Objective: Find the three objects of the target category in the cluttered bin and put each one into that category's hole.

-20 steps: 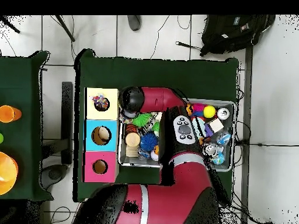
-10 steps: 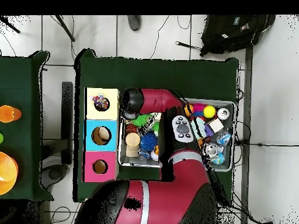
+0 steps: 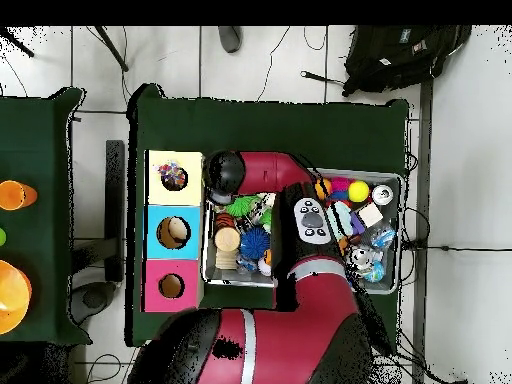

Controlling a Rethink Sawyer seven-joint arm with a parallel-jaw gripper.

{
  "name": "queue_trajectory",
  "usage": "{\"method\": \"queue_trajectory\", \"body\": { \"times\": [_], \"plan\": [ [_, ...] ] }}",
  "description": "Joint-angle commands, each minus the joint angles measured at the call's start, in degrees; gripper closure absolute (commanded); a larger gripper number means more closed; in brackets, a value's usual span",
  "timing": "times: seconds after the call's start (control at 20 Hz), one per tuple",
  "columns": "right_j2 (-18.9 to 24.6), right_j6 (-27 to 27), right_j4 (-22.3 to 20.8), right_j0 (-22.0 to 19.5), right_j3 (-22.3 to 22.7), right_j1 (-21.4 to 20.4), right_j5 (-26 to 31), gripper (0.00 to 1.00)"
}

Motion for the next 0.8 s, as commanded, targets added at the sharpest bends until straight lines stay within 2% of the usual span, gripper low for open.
{"method": "queue_trajectory", "body": {
  "times": [0.05,0.2,0.65,0.8],
  "plan": [
    [3.1,-2.3,-0.5,0.2,5.4,-5.1,2.1,1.0],
    [2.9,-1.8,0.3,0.5,7.3,-7.9,4.3,1.0],
    [2.4,-2.6,0.2,0.9,4.5,-9.8,9.4,1.0],
    [2.6,-2.4,0.5,0.9,5.7,-11.0,10.0,1.0]
  ]
}}
